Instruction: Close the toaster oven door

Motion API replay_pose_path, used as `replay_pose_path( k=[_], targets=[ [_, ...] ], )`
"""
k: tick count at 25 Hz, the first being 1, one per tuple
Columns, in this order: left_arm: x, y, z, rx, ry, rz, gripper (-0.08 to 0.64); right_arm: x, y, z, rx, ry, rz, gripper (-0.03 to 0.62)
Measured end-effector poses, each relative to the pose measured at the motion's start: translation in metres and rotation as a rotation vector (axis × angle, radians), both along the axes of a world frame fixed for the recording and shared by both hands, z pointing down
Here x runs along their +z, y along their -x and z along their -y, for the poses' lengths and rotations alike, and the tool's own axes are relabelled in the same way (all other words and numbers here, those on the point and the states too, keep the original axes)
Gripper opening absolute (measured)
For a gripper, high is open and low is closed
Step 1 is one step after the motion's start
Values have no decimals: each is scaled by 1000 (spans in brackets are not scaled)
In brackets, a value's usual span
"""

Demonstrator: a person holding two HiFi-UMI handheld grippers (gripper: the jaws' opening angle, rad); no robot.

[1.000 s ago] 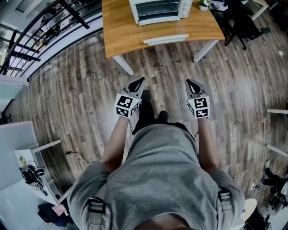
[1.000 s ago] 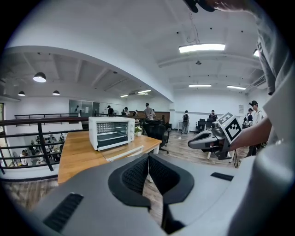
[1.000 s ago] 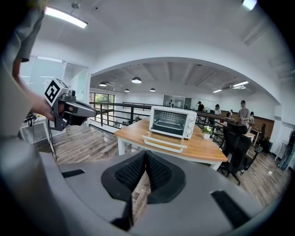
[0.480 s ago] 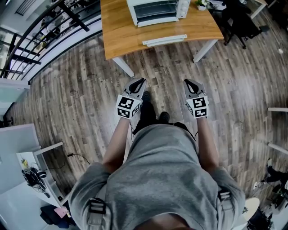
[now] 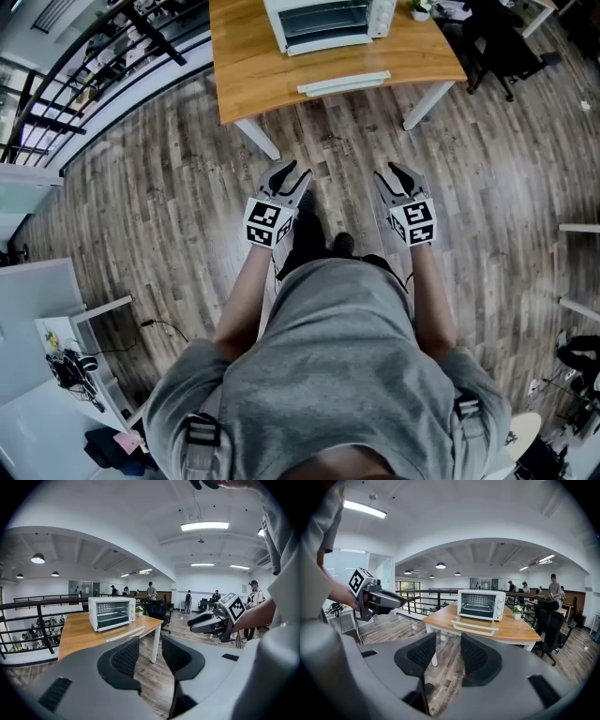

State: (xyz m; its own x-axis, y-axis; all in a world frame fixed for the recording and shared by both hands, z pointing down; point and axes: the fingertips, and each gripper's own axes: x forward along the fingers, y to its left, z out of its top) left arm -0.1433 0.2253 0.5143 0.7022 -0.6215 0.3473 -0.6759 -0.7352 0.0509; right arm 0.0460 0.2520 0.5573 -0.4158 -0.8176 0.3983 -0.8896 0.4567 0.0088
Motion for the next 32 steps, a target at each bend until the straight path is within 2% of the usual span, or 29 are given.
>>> replay_pose_path(
  k=[9,22,32],
  targets=[
    [2,6,7,-21,3,2,235,2,0,5,13,-1,3,229],
    [5,5,26,-6,12,-15,245,4,-4,20,35,11,-10,233],
    [9,9,73,14,34,-25,247,8,1,60,65,38,-18,233]
  ],
)
